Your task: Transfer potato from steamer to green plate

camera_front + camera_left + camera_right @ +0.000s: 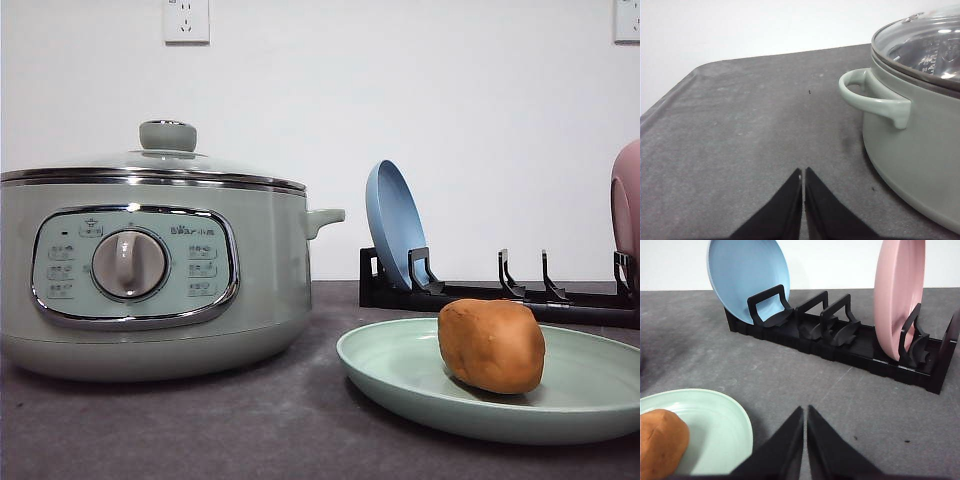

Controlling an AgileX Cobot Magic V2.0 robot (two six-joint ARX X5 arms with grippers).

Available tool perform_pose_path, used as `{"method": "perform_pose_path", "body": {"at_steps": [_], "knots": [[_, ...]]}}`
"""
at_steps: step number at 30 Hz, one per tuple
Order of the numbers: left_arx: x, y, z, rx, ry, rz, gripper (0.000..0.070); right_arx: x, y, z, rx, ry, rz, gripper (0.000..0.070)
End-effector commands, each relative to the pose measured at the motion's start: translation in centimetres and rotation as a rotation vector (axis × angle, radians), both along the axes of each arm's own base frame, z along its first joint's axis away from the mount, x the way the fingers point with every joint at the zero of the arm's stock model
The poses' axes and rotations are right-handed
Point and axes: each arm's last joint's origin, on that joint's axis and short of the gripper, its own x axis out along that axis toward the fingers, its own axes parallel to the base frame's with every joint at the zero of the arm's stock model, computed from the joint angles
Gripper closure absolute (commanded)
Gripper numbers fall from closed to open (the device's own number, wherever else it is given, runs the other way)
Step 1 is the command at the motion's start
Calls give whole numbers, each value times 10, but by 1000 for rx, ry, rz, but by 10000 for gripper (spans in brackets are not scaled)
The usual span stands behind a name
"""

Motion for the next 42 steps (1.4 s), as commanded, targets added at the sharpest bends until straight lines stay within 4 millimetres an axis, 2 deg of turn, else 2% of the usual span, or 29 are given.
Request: {"method": "perform_pose_path", "body": {"at_steps": [1,42], "knots": [[1,0,-7,-4,25,6,699,0,0,-1,17,0,-1,700],[1,0,-7,-4,25,6,699,0,0,-1,17,-2,-2,700]]}}
